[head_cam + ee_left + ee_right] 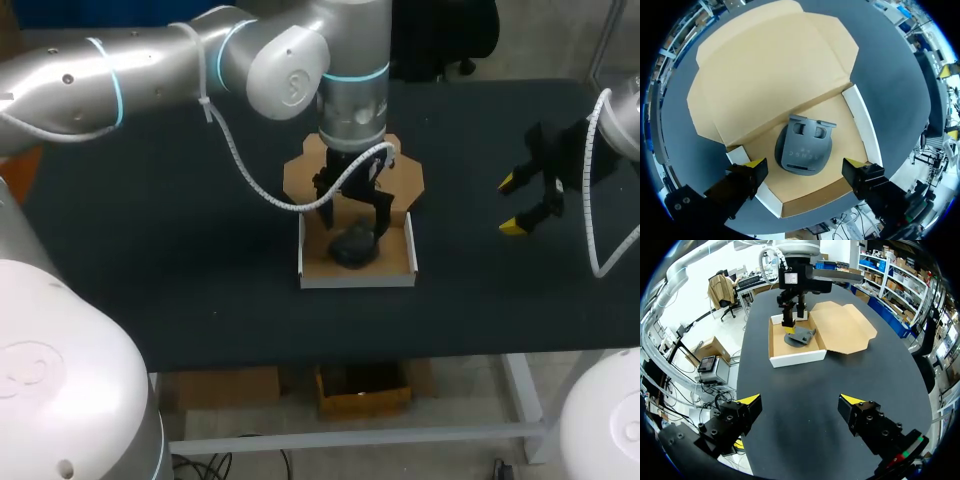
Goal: Assemble the packaging by folding the flat box into shape, placing the metal phone stand inside, and closing the box properly
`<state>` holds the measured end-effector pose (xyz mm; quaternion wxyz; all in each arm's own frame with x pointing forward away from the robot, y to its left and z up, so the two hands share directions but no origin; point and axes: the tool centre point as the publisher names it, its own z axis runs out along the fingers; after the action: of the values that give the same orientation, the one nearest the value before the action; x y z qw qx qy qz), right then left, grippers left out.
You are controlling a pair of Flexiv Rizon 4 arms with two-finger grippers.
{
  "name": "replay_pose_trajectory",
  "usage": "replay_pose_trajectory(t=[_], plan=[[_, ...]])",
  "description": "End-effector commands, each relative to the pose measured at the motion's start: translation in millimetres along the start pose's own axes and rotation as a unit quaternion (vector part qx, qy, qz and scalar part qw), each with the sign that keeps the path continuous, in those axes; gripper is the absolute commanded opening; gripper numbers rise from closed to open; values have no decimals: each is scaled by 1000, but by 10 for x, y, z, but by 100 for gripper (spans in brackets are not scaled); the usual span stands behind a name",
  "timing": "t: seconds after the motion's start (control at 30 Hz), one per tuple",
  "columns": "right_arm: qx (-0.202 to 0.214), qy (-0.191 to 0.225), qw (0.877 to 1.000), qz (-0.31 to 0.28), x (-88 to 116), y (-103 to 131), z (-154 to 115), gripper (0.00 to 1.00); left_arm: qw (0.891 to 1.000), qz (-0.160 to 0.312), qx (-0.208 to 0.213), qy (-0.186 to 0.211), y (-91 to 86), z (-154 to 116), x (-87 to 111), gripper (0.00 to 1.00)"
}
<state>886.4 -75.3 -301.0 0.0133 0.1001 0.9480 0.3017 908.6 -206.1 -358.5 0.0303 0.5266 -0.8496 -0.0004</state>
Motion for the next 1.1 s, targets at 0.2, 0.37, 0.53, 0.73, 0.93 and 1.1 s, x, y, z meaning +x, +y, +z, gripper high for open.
replay_pose_trajectory(t=[0.2,0.37,0.53,0.73,0.93,1.1], plan=[[-2,1,1000,-1,1,-6,-2,100,1000,0,-2,-2,-12,-1,11,100],[-2,1,1000,-1,1,-6,-2,100,1000,0,-2,-2,-12,-1,11,100],[-2,1,1000,-1,1,-6,-2,100,999,-33,-2,-3,-17,-26,-111,100],[-2,1,1000,-1,1,-6,-2,100,998,-58,10,-1,-10,-40,-121,100],[-2,1,1000,-1,1,-6,-2,100,996,-88,18,16,6,-22,-144,100],[-2,1,1000,-1,1,-6,-2,100,993,-117,21,16,55,27,-128,100]])
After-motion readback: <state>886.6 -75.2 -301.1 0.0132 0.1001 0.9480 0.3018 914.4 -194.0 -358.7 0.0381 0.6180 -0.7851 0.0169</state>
